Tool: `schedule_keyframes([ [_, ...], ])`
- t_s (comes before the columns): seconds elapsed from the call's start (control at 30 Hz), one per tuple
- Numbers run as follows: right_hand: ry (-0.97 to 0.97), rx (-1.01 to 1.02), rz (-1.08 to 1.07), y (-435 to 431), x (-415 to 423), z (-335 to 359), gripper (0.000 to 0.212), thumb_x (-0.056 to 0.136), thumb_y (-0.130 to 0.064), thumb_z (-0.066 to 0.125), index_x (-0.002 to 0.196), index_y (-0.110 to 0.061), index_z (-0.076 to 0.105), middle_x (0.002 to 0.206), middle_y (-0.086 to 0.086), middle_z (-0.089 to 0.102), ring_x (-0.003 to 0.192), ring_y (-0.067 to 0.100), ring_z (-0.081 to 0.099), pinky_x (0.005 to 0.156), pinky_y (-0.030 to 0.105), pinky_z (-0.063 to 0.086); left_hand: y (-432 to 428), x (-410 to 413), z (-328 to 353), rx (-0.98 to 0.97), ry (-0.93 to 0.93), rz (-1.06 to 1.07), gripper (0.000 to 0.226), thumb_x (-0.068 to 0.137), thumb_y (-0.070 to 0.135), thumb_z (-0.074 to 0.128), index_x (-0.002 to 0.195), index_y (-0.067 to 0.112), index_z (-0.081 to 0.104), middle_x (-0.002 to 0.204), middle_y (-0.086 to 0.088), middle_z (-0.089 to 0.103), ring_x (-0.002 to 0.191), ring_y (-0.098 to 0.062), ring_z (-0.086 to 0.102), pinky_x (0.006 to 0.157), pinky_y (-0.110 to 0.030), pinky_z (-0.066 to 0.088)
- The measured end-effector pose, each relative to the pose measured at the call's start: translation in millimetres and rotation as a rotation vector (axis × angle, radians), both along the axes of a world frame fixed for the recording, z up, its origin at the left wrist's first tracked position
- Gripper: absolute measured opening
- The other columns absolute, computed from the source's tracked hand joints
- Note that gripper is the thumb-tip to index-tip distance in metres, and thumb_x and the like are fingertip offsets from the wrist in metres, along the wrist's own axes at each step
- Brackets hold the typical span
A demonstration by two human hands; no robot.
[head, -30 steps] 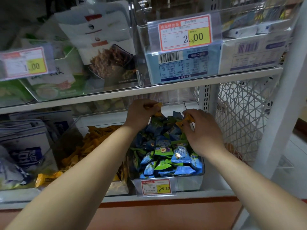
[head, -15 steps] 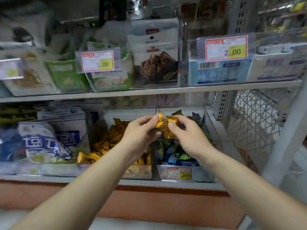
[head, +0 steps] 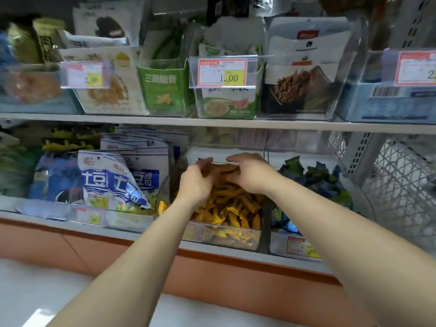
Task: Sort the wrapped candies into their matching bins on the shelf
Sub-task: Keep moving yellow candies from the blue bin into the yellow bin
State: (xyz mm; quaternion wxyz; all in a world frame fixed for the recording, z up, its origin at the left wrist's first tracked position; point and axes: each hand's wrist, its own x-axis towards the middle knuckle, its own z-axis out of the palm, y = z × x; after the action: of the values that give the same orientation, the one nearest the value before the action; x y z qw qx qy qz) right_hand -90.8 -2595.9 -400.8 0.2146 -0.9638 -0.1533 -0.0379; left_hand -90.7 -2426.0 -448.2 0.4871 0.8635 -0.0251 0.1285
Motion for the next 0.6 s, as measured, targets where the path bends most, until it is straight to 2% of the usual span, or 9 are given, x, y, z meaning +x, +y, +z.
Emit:
schedule_keyframes([
  [0.03,-0.012,-0.016,0.007,-1,1,0,0.059,0.092,-0.043,0.063,0.146,-0.028,0.045,0.152,0.002,0.043,0.137,0.023,0.041,0.11,0.032,0.034,4,1,0,0.066,-0.001,-0.025,0.044,0.097,0.028,0.062,0.14,0.026,0.054,0.129,0.002,0.064,0.115,-0.013,0.059,0.093,-0.022,0.043],
  [0.1,-0.082,0.015,0.008,-11,-5,-2,0.055,0.09,-0.047,0.061,0.142,-0.03,0.05,0.147,-0.001,0.049,0.131,0.021,0.047,0.105,0.034,0.04,9,-1,1,0.204,-0.048,-0.048,0.046,0.096,0.028,0.061,0.141,0.027,0.053,0.134,0.003,0.062,0.122,-0.015,0.057,0.095,-0.022,0.04],
  [0.17,-0.169,0.037,-0.007,-30,-19,-6,0.043,0.089,-0.051,0.059,0.128,-0.033,0.062,0.129,-0.006,0.062,0.113,0.015,0.058,0.09,0.034,0.05,5,-8,5,0.273,-0.106,-0.08,0.044,0.094,0.032,0.061,0.137,0.028,0.057,0.13,0.005,0.064,0.119,-0.013,0.059,0.094,-0.021,0.042],
  [0.23,-0.207,0.051,-0.041,-57,-36,-13,0.032,0.089,-0.051,0.057,0.114,-0.035,0.068,0.113,-0.014,0.067,0.098,0.008,0.06,0.078,0.032,0.052,-6,-20,8,0.314,-0.147,-0.152,0.038,0.093,0.035,0.06,0.13,0.03,0.062,0.124,0.01,0.067,0.115,-0.008,0.06,0.092,-0.02,0.044],
  [0.3,-0.2,0.075,-0.09,-86,-50,-20,0.021,0.09,-0.047,0.058,0.104,-0.036,0.07,0.104,-0.017,0.068,0.095,0.006,0.061,0.078,0.032,0.054,-26,-33,5,0.388,-0.186,-0.235,0.035,0.093,0.037,0.059,0.126,0.03,0.064,0.123,0.012,0.067,0.114,-0.005,0.058,0.094,-0.02,0.044],
  [0.37,-0.173,0.083,-0.154,-116,-57,-25,0.014,0.091,-0.041,0.061,0.1,-0.036,0.071,0.099,-0.018,0.067,0.091,0.005,0.063,0.076,0.029,0.053,-47,-44,1,0.439,-0.206,-0.304,0.038,0.093,0.04,0.059,0.13,0.03,0.061,0.126,0.01,0.065,0.117,-0.007,0.057,0.098,-0.027,0.048],
  [0.43,-0.138,0.064,-0.222,-145,-54,-27,0.014,0.09,-0.038,0.063,0.1,-0.034,0.072,0.101,-0.016,0.067,0.092,0.009,0.063,0.079,0.032,0.053,-68,-49,-4,0.466,-0.218,-0.327,0.044,0.092,0.042,0.059,0.133,0.028,0.057,0.128,0.007,0.063,0.12,-0.012,0.056,0.099,-0.033,0.048],
  [0.53,-0.091,-0.005,-0.261,-177,-38,-28,0.018,0.091,-0.037,0.064,0.108,-0.032,0.07,0.105,-0.008,0.061,0.101,0.018,0.06,0.082,0.033,0.048,-87,-46,-10,0.444,-0.176,-0.289,0.051,0.091,0.043,0.062,0.137,0.025,0.051,0.131,0.003,0.059,0.121,-0.017,0.053,0.099,-0.034,0.047],
  [0.6,-0.052,-0.071,-0.225,-189,-22,-30,0.031,0.092,-0.04,0.062,0.121,-0.03,0.064,0.119,0.0,0.058,0.114,0.024,0.055,0.089,0.034,0.046,-93,-40,-15,0.409,-0.107,-0.238,0.057,0.09,0.046,0.062,0.14,0.024,0.047,0.133,0.001,0.057,0.123,-0.019,0.053,0.099,-0.035,0.047],
])
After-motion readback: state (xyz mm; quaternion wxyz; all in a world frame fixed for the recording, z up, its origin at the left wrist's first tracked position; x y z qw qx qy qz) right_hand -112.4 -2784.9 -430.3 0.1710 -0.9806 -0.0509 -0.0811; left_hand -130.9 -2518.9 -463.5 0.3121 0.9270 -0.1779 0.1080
